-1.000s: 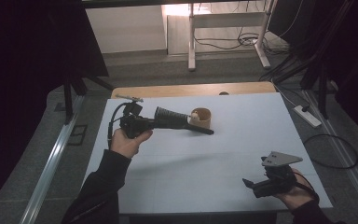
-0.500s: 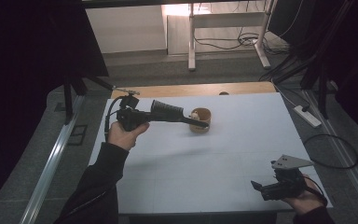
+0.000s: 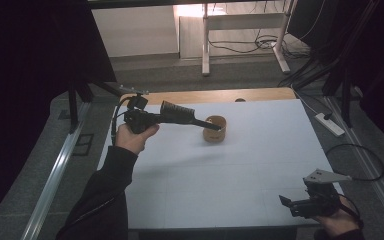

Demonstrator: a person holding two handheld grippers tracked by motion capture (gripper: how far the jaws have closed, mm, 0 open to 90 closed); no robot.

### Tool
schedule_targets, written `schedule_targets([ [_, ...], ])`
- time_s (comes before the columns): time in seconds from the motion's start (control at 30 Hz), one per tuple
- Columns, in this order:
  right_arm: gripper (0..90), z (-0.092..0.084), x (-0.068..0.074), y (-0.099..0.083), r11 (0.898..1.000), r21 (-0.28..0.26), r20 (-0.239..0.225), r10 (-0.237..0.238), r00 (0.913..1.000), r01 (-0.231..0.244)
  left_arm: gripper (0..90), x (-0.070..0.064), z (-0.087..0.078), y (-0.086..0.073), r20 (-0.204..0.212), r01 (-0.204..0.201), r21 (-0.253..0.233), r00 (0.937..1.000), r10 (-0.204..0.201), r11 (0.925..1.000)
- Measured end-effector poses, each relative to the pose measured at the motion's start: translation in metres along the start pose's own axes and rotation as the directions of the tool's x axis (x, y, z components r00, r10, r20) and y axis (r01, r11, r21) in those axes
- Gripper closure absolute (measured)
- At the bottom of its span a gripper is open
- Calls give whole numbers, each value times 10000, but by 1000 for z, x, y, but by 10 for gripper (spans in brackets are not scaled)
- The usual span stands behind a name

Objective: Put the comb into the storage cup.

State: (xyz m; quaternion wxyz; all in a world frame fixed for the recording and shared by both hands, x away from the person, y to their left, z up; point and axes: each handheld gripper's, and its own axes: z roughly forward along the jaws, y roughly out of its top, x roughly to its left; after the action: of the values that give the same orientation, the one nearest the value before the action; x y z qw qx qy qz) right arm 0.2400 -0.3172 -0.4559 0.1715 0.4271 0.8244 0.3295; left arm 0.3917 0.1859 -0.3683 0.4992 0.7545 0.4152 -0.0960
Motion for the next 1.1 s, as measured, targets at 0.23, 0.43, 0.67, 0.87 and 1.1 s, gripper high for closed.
schedule_targets([
  [0.23,0,-5,1,-3,9998,30,232,173,9996,-173,828,3,0,6,-185,74,6,9998,-74,10000],
  [0.43,0,-8,-1,-5,9992,-90,175,398,9991,-396,828,6,0,12,-393,112,0,9992,-112,9999],
  [0.67,0,-8,-1,-5,9993,-103,119,374,9992,-373,828,9,4,21,-592,144,-33,9981,-146,9999],
  [0.87,0,-6,-1,-5,9994,17,83,346,9994,-346,828,13,10,28,-754,193,27,9970,-191,9998],
  [1.1,0,-6,-1,-5,9996,84,66,280,9996,-281,828,16,17,35,-997,185,146,9949,-170,9997],
])
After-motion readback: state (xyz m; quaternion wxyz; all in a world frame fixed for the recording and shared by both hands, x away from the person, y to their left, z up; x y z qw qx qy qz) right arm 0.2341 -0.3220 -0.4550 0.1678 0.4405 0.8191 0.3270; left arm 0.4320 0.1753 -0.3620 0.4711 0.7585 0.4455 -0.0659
